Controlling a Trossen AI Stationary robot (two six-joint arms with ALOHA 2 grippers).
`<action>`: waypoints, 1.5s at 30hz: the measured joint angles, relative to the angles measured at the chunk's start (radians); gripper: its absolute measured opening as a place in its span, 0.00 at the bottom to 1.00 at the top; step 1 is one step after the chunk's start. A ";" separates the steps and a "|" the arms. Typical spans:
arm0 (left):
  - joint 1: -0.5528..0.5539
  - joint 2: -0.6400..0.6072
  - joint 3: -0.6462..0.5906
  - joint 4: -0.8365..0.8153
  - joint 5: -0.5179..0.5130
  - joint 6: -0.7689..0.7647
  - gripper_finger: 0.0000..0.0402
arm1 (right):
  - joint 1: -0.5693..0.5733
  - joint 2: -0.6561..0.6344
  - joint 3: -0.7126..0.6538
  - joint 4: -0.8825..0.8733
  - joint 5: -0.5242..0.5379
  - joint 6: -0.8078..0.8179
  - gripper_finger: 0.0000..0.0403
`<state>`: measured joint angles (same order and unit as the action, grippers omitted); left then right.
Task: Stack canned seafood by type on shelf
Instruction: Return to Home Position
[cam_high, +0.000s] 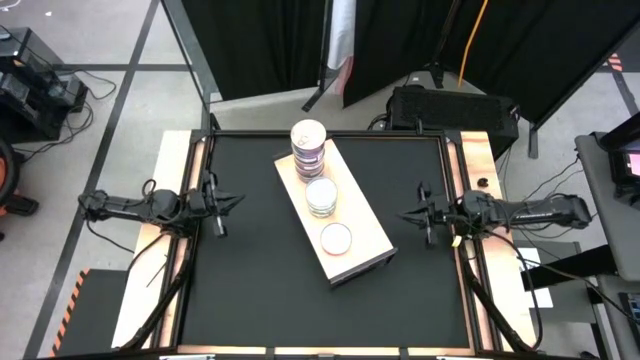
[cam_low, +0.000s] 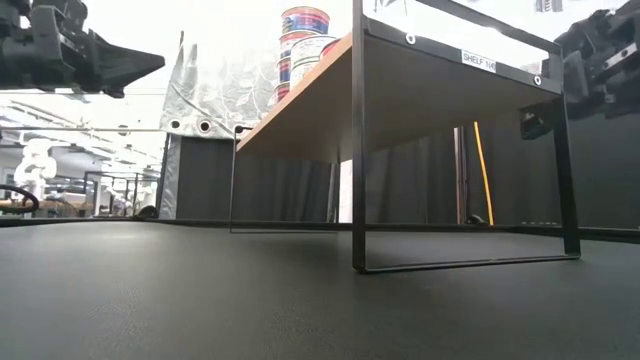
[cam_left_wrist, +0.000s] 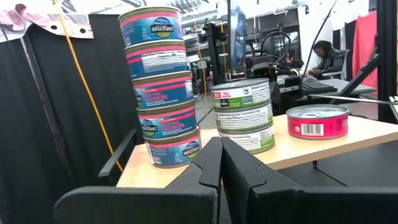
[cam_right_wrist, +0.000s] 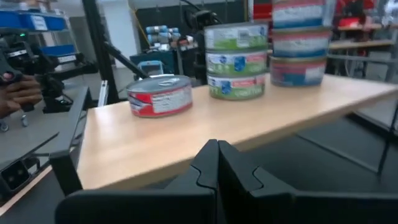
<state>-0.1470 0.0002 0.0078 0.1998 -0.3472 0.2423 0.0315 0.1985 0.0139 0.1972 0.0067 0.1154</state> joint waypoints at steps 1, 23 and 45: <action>0.003 0.000 0.000 -0.003 0.002 -0.001 0.02 | 0.000 -0.019 0.000 -0.024 0.012 0.014 0.00; 0.005 0.000 0.000 0.016 0.085 0.007 0.02 | -0.005 -0.191 0.002 -0.178 0.010 -0.028 0.00; 0.242 0.010 -0.001 -0.181 0.331 -0.133 0.01 | -0.005 -0.189 0.000 -0.168 0.014 0.019 0.00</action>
<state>0.0947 0.0107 0.0071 0.0187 -0.0165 0.1094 0.0269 0.0091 0.0142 0.0289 0.0209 0.1341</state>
